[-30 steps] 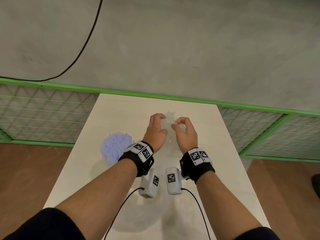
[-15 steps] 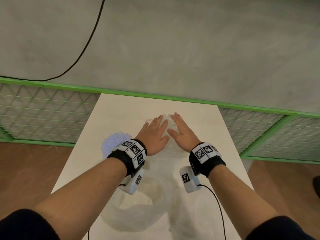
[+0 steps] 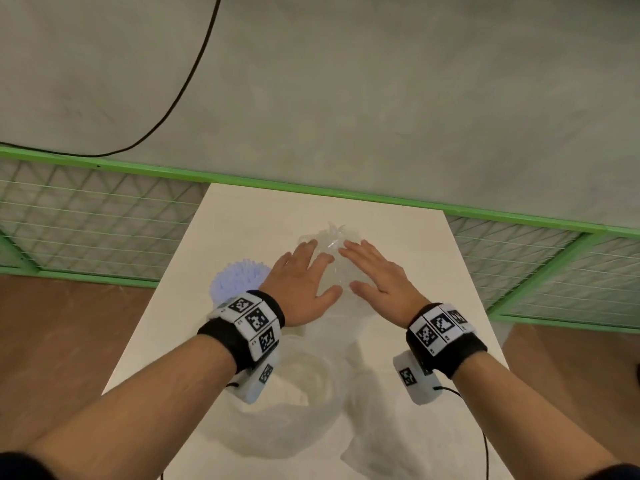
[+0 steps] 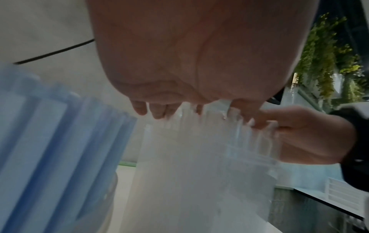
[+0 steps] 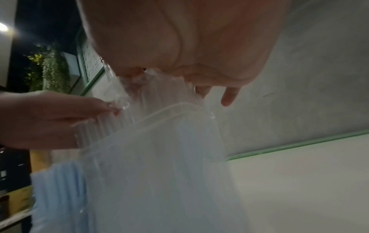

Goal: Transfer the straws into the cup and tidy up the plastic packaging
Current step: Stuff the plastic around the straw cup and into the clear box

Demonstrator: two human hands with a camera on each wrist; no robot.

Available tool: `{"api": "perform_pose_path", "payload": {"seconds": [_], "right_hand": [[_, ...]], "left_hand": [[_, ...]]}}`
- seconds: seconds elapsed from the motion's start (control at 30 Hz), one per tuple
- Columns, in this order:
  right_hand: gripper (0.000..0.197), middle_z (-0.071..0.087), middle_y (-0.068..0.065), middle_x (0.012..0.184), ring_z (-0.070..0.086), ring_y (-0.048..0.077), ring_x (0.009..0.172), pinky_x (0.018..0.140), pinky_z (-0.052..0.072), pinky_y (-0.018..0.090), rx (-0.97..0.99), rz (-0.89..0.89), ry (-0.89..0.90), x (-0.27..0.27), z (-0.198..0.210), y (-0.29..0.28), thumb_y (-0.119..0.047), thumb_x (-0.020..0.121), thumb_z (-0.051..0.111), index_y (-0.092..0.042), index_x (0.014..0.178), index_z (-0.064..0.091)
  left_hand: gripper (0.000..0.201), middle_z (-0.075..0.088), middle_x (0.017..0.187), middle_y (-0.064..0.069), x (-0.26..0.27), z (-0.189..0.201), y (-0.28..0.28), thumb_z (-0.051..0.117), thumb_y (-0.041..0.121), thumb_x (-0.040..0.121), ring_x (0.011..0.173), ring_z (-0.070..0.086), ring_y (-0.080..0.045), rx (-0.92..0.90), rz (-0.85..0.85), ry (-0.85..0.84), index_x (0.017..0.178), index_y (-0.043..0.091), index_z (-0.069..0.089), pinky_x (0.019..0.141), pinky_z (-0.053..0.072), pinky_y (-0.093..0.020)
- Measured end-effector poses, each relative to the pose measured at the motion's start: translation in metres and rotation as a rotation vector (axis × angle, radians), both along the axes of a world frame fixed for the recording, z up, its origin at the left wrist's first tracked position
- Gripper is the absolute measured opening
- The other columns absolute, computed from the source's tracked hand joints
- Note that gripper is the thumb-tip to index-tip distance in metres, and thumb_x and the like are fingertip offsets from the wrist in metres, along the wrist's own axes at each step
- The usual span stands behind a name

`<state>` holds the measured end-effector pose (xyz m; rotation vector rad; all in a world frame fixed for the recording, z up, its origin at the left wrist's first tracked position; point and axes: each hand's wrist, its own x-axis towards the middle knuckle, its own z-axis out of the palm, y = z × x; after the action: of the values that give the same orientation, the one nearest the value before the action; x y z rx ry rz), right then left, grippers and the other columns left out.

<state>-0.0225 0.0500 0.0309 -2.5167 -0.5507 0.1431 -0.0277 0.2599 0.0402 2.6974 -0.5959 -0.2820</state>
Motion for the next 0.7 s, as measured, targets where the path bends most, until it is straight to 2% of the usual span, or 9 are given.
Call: {"api": "perform_pose_path", "payload": {"seconds": [0.1, 0.17, 0.23, 0.33, 0.4, 0.47, 0.53, 0.6, 0.7], "right_hand": [[0.05, 0.021, -0.023, 0.158, 0.012, 0.007, 0.148, 0.114, 0.018, 0.049, -0.107, -0.065, -0.057, 0.006, 0.004, 0.004, -0.048, 0.098, 0.041, -0.044, 0.147, 0.032], [0.045, 0.029, -0.024, 0.154, 0.022, 0.013, 0.145, 0.112, 0.021, 0.049, -0.123, -0.102, -0.085, 0.012, 0.01, 0.009, -0.044, 0.098, 0.05, -0.045, 0.142, 0.041], [0.045, 0.035, -0.023, 0.152, 0.027, 0.015, 0.142, 0.112, 0.021, 0.049, -0.014, -0.147, -0.092, 0.017, 0.017, 0.013, -0.039, 0.094, 0.059, -0.044, 0.137, 0.049], [0.057, 0.022, -0.016, 0.159, 0.016, 0.014, 0.146, 0.112, 0.015, 0.048, 0.082, -0.197, -0.045, 0.017, 0.022, 0.015, -0.036, 0.093, 0.058, -0.037, 0.146, 0.038], [0.065, 0.006, -0.014, 0.163, 0.002, 0.011, 0.149, 0.116, 0.008, 0.049, -0.07, -0.133, 0.03, 0.012, 0.018, 0.016, -0.04, 0.097, 0.05, -0.032, 0.154, 0.019], [0.066, 0.001, -0.015, 0.163, -0.006, 0.007, 0.149, 0.119, 0.005, 0.049, -0.165, -0.053, 0.071, 0.008, 0.012, 0.015, -0.042, 0.099, 0.044, -0.031, 0.156, 0.012], [0.07, 0.006, -0.018, 0.162, -0.005, 0.005, 0.149, 0.119, 0.004, 0.048, -0.133, 0.003, 0.11, 0.006, 0.014, 0.012, -0.042, 0.089, 0.043, -0.035, 0.154, 0.018], [0.077, 0.016, -0.019, 0.16, 0.0, 0.004, 0.149, 0.119, 0.006, 0.048, 0.011, 0.004, 0.169, 0.007, 0.02, 0.009, -0.035, 0.074, 0.048, -0.037, 0.149, 0.031], [0.076, 0.018, -0.022, 0.159, 0.002, 0.003, 0.149, 0.12, 0.005, 0.049, 0.18, -0.048, 0.151, 0.011, 0.027, 0.008, -0.03, 0.072, 0.051, -0.041, 0.146, 0.035]], "left_hand": [[0.044, -0.001, 0.163, -0.006, 0.009, 0.007, 0.003, 0.047, 0.053, 0.093, 0.15, 0.001, -0.021, -0.046, -0.03, 0.082, 0.13, 0.03, 0.038, 0.121, 0.003, -0.043], [0.036, 0.006, 0.161, -0.002, 0.015, 0.012, 0.005, 0.051, 0.054, 0.09, 0.147, 0.016, -0.021, -0.118, 0.035, 0.012, 0.118, 0.032, 0.044, 0.119, 0.008, -0.044], [0.032, 0.011, 0.159, 0.004, 0.02, 0.015, 0.002, 0.046, 0.052, 0.094, 0.143, 0.025, -0.019, -0.201, 0.107, -0.104, 0.121, 0.034, 0.043, 0.118, 0.01, -0.045], [0.05, -0.001, 0.162, 0.014, 0.029, 0.01, -0.007, 0.029, 0.05, 0.101, 0.15, 0.003, -0.011, -0.067, 0.045, -0.053, 0.148, 0.039, 0.019, 0.12, 0.0, -0.046], [0.058, -0.009, 0.162, 0.017, 0.035, 0.005, -0.009, 0.02, 0.053, 0.101, 0.149, -0.004, -0.007, 0.088, 0.006, 0.005, 0.153, 0.037, 0.003, 0.12, -0.005, -0.047], [0.068, -0.011, 0.161, 0.016, 0.04, 0.006, -0.008, 0.024, 0.062, 0.096, 0.149, -0.003, -0.005, 0.149, 0.02, 0.008, 0.154, 0.036, 0.0, 0.119, -0.005, -0.051], [0.08, -0.011, 0.162, 0.015, 0.042, 0.01, -0.008, 0.036, 0.068, 0.088, 0.149, -0.005, -0.005, 0.164, 0.028, 0.015, 0.153, 0.036, 0.003, 0.118, -0.005, -0.055], [0.089, -0.014, 0.161, 0.013, 0.041, 0.014, -0.008, 0.047, 0.072, 0.081, 0.148, -0.013, -0.008, 0.149, 0.027, 0.014, 0.152, 0.037, 0.007, 0.117, -0.007, -0.057], [0.09, -0.021, 0.16, 0.012, 0.033, 0.015, -0.005, 0.047, 0.074, 0.08, 0.147, -0.021, -0.01, 0.046, 0.085, -0.036, 0.152, 0.038, 0.006, 0.117, -0.009, -0.056]]}}
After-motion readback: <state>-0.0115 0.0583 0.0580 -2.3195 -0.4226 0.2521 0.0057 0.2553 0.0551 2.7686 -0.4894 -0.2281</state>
